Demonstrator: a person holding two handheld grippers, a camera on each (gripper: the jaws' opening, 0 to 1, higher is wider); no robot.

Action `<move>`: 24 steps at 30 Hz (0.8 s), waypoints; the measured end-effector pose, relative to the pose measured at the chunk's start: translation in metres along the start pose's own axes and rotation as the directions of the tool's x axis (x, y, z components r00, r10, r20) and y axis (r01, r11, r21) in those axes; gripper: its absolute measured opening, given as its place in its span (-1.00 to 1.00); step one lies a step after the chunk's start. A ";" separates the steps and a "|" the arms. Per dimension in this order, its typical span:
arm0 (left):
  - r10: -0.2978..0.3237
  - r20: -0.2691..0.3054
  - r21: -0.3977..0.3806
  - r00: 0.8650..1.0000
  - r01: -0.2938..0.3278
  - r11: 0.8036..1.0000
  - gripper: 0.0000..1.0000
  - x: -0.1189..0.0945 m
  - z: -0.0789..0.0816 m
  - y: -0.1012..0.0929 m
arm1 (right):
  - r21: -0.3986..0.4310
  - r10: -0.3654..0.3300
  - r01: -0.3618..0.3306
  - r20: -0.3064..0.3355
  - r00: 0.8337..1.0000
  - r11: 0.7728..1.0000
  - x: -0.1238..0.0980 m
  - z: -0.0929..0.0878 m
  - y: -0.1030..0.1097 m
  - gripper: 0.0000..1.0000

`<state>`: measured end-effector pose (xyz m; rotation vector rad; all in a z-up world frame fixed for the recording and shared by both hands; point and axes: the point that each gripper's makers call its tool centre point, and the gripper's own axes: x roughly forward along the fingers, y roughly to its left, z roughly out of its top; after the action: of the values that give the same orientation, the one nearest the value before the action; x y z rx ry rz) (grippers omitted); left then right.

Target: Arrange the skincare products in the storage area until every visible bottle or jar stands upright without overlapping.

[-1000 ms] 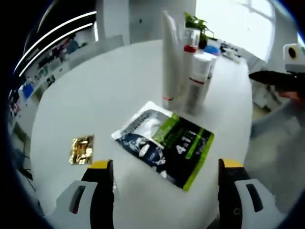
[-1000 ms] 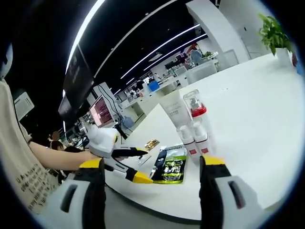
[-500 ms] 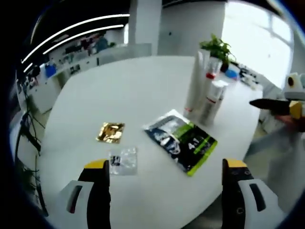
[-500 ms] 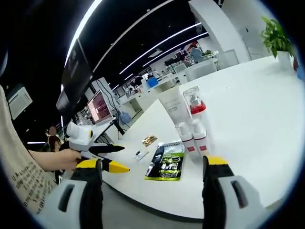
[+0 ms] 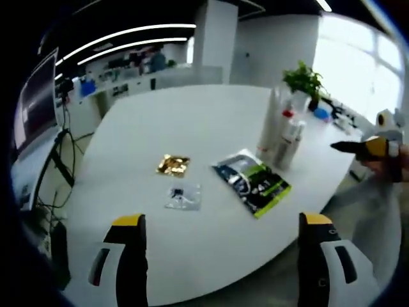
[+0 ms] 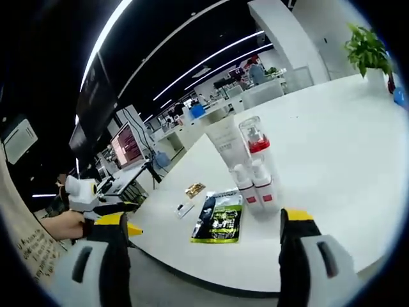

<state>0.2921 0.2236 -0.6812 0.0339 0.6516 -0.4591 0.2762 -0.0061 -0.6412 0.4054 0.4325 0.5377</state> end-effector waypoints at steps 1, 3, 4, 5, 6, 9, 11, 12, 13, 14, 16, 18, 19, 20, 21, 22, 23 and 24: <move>0.012 0.020 0.004 1.000 -0.012 1.000 0.94 -0.003 0.006 0.001 | -0.002 0.001 -0.001 -0.001 1.000 1.000 0.000 0.000 0.000 0.99; 0.024 0.027 0.012 0.999 -0.024 1.000 0.94 -0.008 0.009 0.002 | -0.002 -0.002 0.002 -0.001 1.000 1.000 0.001 0.001 0.000 0.99; 0.030 0.029 0.015 0.999 -0.030 0.999 0.94 -0.009 0.010 0.003 | -0.006 -0.003 0.003 -0.005 1.000 1.000 0.001 0.000 0.000 0.99; 0.034 0.033 0.016 0.999 -0.034 0.999 0.94 -0.012 0.011 0.002 | -0.011 -0.003 0.003 -0.009 1.000 1.000 0.001 -0.001 0.000 0.99; 0.036 0.037 0.013 0.999 -0.036 0.999 0.94 -0.014 0.012 0.002 | -0.013 -0.004 0.003 -0.010 1.000 1.000 0.001 -0.001 0.000 0.99; 0.045 0.040 0.015 0.998 -0.046 0.999 0.94 -0.018 0.009 0.004 | -0.011 -0.004 0.003 -0.009 1.000 1.000 0.001 -0.001 0.000 0.99; 0.050 0.042 0.015 0.998 -0.051 0.999 0.94 -0.019 0.005 0.004 | -0.005 -0.004 0.004 -0.009 1.000 1.000 0.001 -0.001 -0.001 0.99; 0.049 0.043 0.002 0.998 -0.049 0.999 0.94 -0.019 0.003 0.004 | -0.003 -0.004 0.004 -0.009 1.000 1.000 0.001 -0.001 -0.001 0.99; 0.048 0.039 -0.004 0.998 -0.048 0.999 0.94 -0.019 0.000 0.004 | -0.001 -0.003 0.003 -0.008 1.000 1.000 0.001 -0.001 0.000 0.99; 0.049 0.034 -0.002 0.998 -0.049 0.999 0.94 -0.019 0.000 0.004 | 0.001 -0.004 0.004 -0.009 1.000 1.000 0.001 -0.001 -0.001 0.99; 0.052 0.043 0.004 0.998 -0.052 0.999 0.94 -0.017 0.002 0.006 | 0.000 -0.001 0.001 -0.015 1.000 1.000 0.002 -0.002 0.000 0.99; 0.055 0.050 -0.008 0.997 -0.054 0.998 0.94 -0.017 0.003 0.008 | 0.000 -0.001 0.001 -0.016 1.000 1.000 0.002 -0.002 0.000 0.99; 0.059 0.046 -0.009 0.997 -0.058 0.998 0.94 -0.016 0.002 0.009 | 0.003 0.001 0.000 -0.018 1.000 1.000 0.002 -0.002 0.000 0.99; 0.063 0.041 -0.012 0.997 -0.063 0.998 0.94 -0.016 0.001 0.011 | 0.005 0.001 -0.001 -0.019 1.000 1.000 0.002 -0.002 0.000 0.99; 0.064 0.040 -0.016 0.997 -0.063 0.998 0.94 -0.016 0.001 0.011 | 0.007 0.001 -0.001 -0.020 1.000 1.000 0.002 -0.002 0.000 0.99; 0.064 0.044 -0.023 0.997 -0.063 0.998 0.94 -0.016 0.001 0.012 | 0.006 0.000 0.000 -0.020 1.000 1.000 0.002 -0.003 0.000 0.99; 0.064 0.046 -0.026 0.997 -0.063 0.998 0.94 -0.016 0.002 0.012 | 0.007 0.001 -0.001 -0.019 1.000 1.000 0.003 -0.002 0.000 0.99; 0.065 0.046 -0.026 0.997 -0.064 0.998 0.94 -0.016 0.001 0.012 | 0.011 0.001 -0.001 -0.019 1.000 1.000 0.003 -0.002 -0.001 0.99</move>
<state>0.2868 0.2404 -0.6720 0.0208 0.6087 -0.3888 0.2773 -0.0044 -0.6441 0.4112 0.4540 0.5404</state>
